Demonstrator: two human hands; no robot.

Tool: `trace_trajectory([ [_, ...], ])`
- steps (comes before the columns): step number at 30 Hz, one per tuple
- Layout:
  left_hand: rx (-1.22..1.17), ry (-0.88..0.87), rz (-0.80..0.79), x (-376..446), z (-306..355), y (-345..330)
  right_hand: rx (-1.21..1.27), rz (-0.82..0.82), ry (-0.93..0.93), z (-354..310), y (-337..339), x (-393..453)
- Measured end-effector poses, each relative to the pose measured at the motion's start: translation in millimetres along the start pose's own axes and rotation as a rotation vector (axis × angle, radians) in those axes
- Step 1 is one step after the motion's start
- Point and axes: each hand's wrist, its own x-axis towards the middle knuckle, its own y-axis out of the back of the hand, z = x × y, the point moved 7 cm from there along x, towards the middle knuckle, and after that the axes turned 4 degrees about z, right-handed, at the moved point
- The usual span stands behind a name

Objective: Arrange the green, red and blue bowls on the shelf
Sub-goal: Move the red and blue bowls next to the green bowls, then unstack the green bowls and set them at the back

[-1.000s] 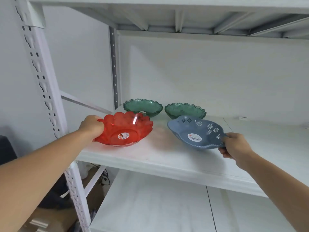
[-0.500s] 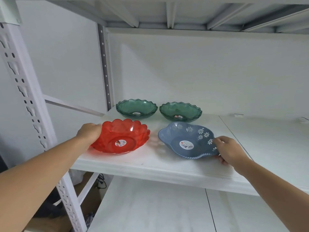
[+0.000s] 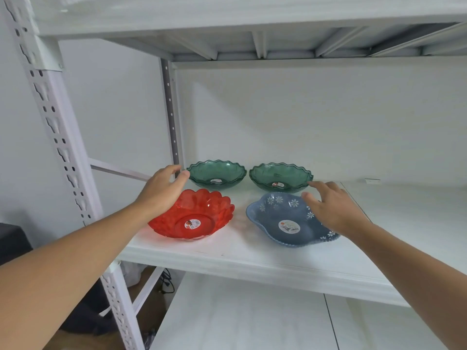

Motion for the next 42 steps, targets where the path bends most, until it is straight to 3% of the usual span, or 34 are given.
trace_trajectory([
  [11, 0.021, 0.031, 0.014, 3.5, 20.3, 6.4, -0.042, -0.006, 0.111, -9.1, -2.6, 24.6],
  [19, 0.047, -0.003, 0.023, 64.9, 6.9, -6.4, -0.096, -0.023, 0.092, -13.6, -11.6, 79.1],
  [21, 0.030, -0.016, -0.037, 85.5, 0.9, -19.7, -0.124, -0.017, 0.080, -13.5, -16.3, 93.9],
  [31, 0.049, -0.041, -0.240, 188.5, -47.4, -88.1, -0.158, -0.059, -0.127, 6.6, -37.3, 164.3],
  [38, 0.042, 0.097, -0.269, 220.6, -64.6, -116.7, -0.140, -0.052, -0.252, 43.8, -55.5, 202.0],
  [42, 0.061, 0.223, -0.280, 225.3, -73.5, -131.7, -0.117, -0.137, -0.316, 62.4, -73.4, 212.3],
])
